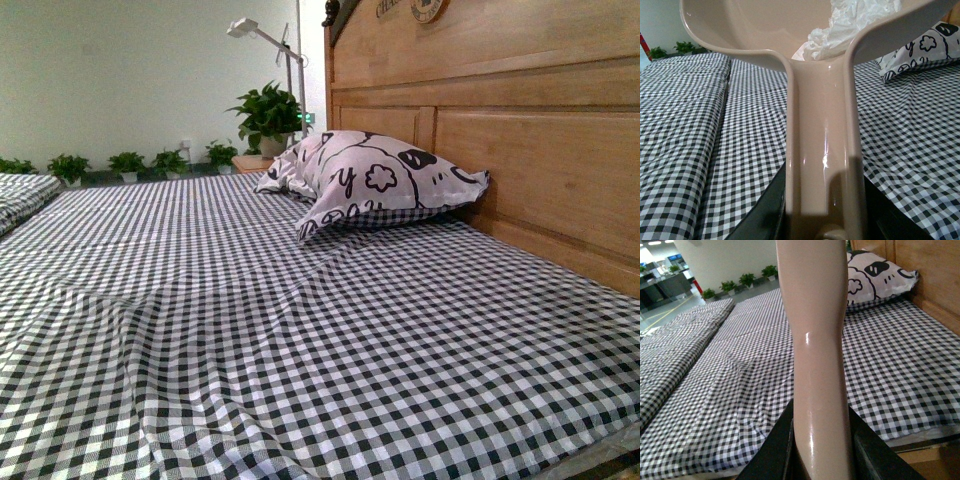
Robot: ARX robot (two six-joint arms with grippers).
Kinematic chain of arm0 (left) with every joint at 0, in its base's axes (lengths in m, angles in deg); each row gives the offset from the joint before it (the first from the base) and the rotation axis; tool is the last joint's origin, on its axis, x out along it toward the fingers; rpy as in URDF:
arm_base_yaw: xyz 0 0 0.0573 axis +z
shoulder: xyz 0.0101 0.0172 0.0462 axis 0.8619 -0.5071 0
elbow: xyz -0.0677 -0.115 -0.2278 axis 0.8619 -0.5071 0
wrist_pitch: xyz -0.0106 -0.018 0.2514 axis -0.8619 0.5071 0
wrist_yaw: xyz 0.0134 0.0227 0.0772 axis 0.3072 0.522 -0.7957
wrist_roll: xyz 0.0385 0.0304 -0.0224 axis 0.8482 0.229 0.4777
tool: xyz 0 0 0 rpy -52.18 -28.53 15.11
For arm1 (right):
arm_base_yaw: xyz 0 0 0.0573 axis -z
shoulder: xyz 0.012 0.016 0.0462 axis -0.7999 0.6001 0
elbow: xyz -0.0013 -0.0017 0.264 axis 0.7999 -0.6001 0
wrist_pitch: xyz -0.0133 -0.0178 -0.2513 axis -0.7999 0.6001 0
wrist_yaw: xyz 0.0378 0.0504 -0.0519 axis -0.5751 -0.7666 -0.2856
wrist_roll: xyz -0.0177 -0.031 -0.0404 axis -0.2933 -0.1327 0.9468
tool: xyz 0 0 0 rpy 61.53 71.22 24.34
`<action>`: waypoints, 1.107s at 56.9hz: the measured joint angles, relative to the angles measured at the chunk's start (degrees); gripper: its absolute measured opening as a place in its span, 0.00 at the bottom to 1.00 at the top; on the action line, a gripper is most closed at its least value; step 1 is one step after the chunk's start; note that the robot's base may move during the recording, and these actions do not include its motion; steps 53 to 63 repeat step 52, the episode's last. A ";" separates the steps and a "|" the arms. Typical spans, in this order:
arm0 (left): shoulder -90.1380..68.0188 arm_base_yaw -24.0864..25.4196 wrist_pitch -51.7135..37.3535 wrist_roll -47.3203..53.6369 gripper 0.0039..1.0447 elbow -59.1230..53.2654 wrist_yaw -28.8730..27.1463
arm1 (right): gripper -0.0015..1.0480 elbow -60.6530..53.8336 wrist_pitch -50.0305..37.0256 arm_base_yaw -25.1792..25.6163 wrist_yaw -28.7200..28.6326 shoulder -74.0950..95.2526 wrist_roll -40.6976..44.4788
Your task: Clean up trash
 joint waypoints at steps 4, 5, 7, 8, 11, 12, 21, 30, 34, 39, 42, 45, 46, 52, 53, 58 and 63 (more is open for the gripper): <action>0.02 0.00 0.00 0.00 0.25 0.00 0.00 | 0.20 0.00 0.00 0.00 0.00 -0.02 0.00; 0.02 0.00 0.00 0.00 0.25 0.00 0.00 | 0.20 0.00 0.00 0.00 0.00 -0.02 0.00; 0.02 0.00 0.00 0.00 0.25 0.00 0.00 | 0.20 0.00 0.00 0.00 0.00 -0.02 0.00; 0.02 0.00 0.00 0.00 0.25 0.00 0.00 | 0.20 0.00 0.00 0.00 0.00 -0.02 0.00; 0.02 0.00 0.00 0.00 0.25 0.00 0.00 | 0.20 0.00 0.00 0.00 0.00 -0.02 0.00; 0.02 0.00 0.00 0.00 0.25 0.00 -0.02 | 0.20 0.00 0.00 0.00 0.00 -0.02 0.00; 0.02 0.00 0.00 -0.02 0.25 0.00 0.00 | 0.20 0.00 0.00 0.00 0.02 -0.02 0.00; 0.02 0.00 0.00 -0.02 0.25 0.00 0.00 | 0.20 0.00 0.00 0.00 0.00 -0.02 0.00; 0.02 0.00 0.00 -0.04 0.25 0.00 0.00 | 0.20 0.00 0.00 0.00 0.02 -0.02 0.00; 0.02 0.00 0.00 -0.04 0.25 0.00 0.00 | 0.20 0.00 0.00 0.00 0.02 -0.02 0.00; 0.02 0.00 0.00 -0.04 0.25 0.00 0.00 | 0.20 0.00 0.00 0.00 0.02 -0.02 0.00; 0.02 0.00 0.00 -0.07 0.25 0.00 0.00 | 0.20 0.00 0.00 0.00 0.02 -0.02 0.00; 0.02 0.00 0.00 -0.07 0.25 0.00 -0.02 | 0.20 0.00 0.00 0.00 0.00 -0.02 0.00; 0.02 0.00 0.00 -0.07 0.25 0.00 0.00 | 0.20 0.00 0.00 0.00 0.02 -0.02 0.00; 0.02 0.00 0.00 -0.07 0.25 0.00 0.00 | 0.20 0.00 0.00 0.00 0.02 -0.02 0.00; 0.02 0.00 0.00 -0.07 0.25 0.00 0.00 | 0.20 0.00 0.00 0.00 0.02 -0.02 0.00; 0.02 0.00 0.00 -0.07 0.25 0.00 0.00 | 0.20 0.00 0.00 0.00 0.02 -0.02 0.00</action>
